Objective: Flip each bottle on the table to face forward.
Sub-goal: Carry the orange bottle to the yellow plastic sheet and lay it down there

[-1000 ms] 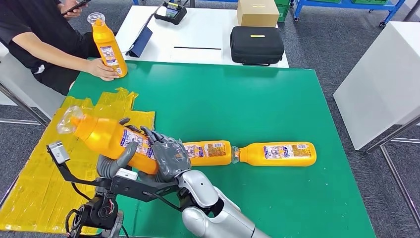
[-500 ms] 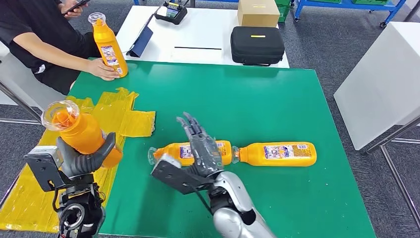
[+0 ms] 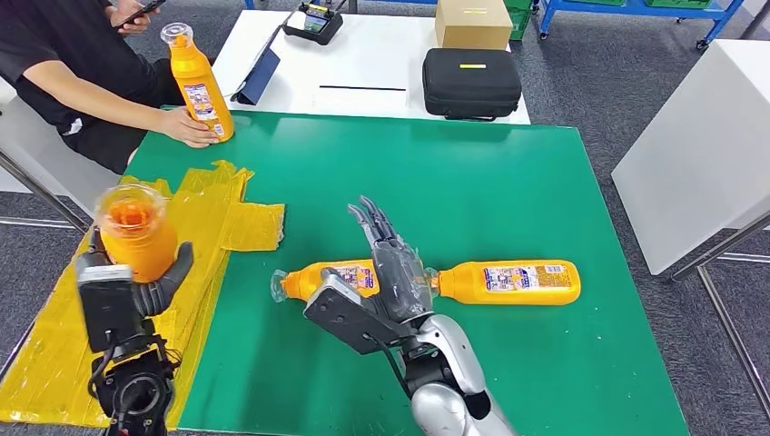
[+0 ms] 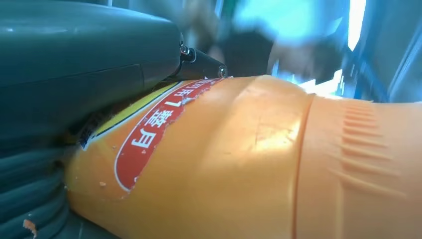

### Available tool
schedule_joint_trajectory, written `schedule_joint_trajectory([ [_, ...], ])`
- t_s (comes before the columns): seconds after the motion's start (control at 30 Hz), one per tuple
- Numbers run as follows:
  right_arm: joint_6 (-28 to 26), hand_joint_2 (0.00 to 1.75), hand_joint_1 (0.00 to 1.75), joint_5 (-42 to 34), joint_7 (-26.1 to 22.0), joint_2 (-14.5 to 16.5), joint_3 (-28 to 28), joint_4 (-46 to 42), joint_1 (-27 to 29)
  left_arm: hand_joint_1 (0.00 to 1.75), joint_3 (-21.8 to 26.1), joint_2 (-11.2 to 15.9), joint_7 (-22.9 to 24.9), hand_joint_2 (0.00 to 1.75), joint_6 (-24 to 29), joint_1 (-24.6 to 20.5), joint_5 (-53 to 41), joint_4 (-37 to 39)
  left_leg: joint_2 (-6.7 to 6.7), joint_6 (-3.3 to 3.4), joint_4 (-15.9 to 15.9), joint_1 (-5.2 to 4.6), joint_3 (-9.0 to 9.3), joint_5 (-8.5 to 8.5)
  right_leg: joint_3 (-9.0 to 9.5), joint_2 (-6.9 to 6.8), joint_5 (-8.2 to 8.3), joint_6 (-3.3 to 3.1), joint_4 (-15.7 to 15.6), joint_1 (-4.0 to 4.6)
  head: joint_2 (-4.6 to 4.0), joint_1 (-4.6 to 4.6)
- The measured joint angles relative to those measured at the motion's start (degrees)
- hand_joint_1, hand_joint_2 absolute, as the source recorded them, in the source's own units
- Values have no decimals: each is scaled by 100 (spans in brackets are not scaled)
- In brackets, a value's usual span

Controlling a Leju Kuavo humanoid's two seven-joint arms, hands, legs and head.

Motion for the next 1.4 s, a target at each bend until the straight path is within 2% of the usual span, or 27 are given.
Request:
schedule_joint_trajectory([
  [0.1, 123, 0, 0, -54, -43, -84, -58, -160, 53, 175, 43, 133, 535, 175, 357, -52, -1600, 464, 0, 0, 0, 0, 0, 0, -1, 0, 0, -1, 0, 0, 0, -1],
  [0.27, 215, 0, 0, -91, -83, -221, -72, -261, 83, 175, -11, 223, 1371, 175, 187, -238, -3036, 1565, 1, 0, 0, 0, 2, 0, 1, 1, 1, 0, 0, 0, 0, 0],
  [0.5, 196, 0, 0, -138, -237, -401, -42, -233, 103, 175, -135, 245, 1689, 175, 66, -480, -3326, 2622, 1, 1, 1, -1, -1, 0, 1, 1, 1, 1, 0, -1, 0, -1],
  [0.9, 183, 0, 0, -156, -266, -451, -17, -207, 104, 175, -135, 263, 1704, 175, 22, -527, -3323, 2768, 0, 1, 1, -1, -2, 0, 0, 0, 1, 1, 0, 0, 0, -1],
  [0.93, 180, 0, 0, -160, -269, -461, -14, -200, 104, 170, -135, 268, 1707, 175, 15, -536, -3322, 2793, 0, 1, 1, -1, -2, 0, 0, 0, 1, 1, 0, 0, 0, -1],
  [0.97, 177, 0, 0, -164, -273, -471, -11, -192, 104, 156, -135, 273, 1708, 175, 9, -545, -3320, 2820, 0, 1, 1, -1, -2, 0, 0, 0, 1, 1, 0, 0, 0, -1],
  [1.03, 163, 0, 0, -184, -279, -513, 10, -154, 93, 69, -135, 295, 1670, 87, -16, -585, -3251, 2932, 0, 0, 0, 0, -3, 0, 0, 0, 0, 0, 0, 0, 0, -1],
  [1.07, 158, 0, 0, -192, -256, -538, 33, -123, 74, 30, -135, 312, 1628, 44, -48, -625, -3126, 3015, 0, 0, 0, 0, -3, 0, 0, 0, 0, 0, 0, 0, 0, -1],
  [1.1, 163, 0, 0, -186, -208, -575, 68, -65, 38, 0, -135, 336, 1591, 0, -85, -694, -2957, 3139, 0, 1, 0, 0, -3, 1, 0, 0, 1, 0, 0, 0, 0, -1],
  [1.2, 206, 0, 0, -125, -66, -668, 170, 119, -59, 0, -133, 387, 1569, 0, -143, -887, -2605, 3450, -1, 2, 0, 0, -2, 2, 2, 0, 2, 1, 0, -1, 0, -1],
  [1.4, 212, 0, 0, -116, -55, -710, 209, 229, -95, 0, -133, 399, 1571, 0, -139, -941, -2593, 3564, -1, 2, 0, -1, -3, 1, 1, 0, 1, 1, 0, -1, 0, 0],
])
